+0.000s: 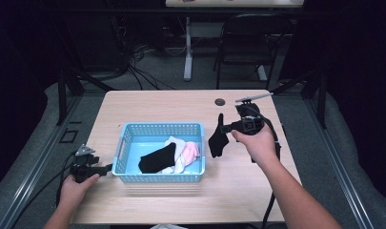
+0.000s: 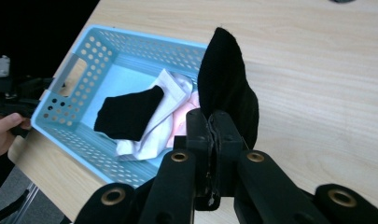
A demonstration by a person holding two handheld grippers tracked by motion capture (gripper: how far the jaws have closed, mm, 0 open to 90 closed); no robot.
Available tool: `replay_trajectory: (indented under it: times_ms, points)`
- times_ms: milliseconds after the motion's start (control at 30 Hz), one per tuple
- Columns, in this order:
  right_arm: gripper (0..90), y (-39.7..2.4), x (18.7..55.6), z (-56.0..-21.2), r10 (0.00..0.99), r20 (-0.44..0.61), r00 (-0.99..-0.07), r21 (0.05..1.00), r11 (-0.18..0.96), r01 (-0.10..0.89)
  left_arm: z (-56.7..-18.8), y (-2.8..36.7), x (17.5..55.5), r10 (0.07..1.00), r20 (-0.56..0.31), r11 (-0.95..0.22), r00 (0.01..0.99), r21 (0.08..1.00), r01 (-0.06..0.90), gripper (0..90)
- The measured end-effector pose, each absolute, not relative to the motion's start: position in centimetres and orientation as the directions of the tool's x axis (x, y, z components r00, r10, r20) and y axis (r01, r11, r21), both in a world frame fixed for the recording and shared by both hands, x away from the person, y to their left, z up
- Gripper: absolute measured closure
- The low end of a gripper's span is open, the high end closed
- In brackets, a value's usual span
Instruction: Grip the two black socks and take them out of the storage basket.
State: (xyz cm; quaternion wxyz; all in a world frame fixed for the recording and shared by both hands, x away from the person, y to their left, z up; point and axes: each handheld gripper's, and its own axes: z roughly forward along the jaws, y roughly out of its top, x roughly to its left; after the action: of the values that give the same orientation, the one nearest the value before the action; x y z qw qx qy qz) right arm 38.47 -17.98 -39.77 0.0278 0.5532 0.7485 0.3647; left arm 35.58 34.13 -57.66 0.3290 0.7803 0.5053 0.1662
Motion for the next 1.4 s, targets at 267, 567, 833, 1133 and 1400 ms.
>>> replay_trajectory:
  times_ms: [267,567,833,1133,1400]
  points:
    - [87.5,-18.3,39.4,-43.7,0.862,0.371,-0.344,0.528,0.108,0.842,-57.7,34.1,35.6,0.898,-0.073,-0.273,0.434,0.682,0.679,24.7]
    - [87.5,-21.4,39.3,-46.6,0.904,0.35,-0.245,0.496,0.043,0.867,-57.7,34.1,35.6,0.898,-0.07,-0.276,0.435,0.68,0.68,24.6]
    - [87.2,-24.2,39.1,-48.7,0.923,0.344,-0.172,0.465,-0.008,0.885,-57.7,34.0,35.6,0.899,-0.069,-0.277,0.433,0.676,0.682,24.6]
    - [73.0,-25.0,39.2,-49.4,0.926,0.34,-0.161,0.464,-0.016,0.886,-57.7,34.1,35.6,0.899,-0.07,-0.276,0.433,0.677,0.682,24.6]
    - [68.4,-24.3,39.2,-48.7,0.926,0.333,-0.178,0.483,-0.006,0.875,-57.7,34.0,35.6,0.899,-0.069,-0.277,0.433,0.677,0.682,24.7]
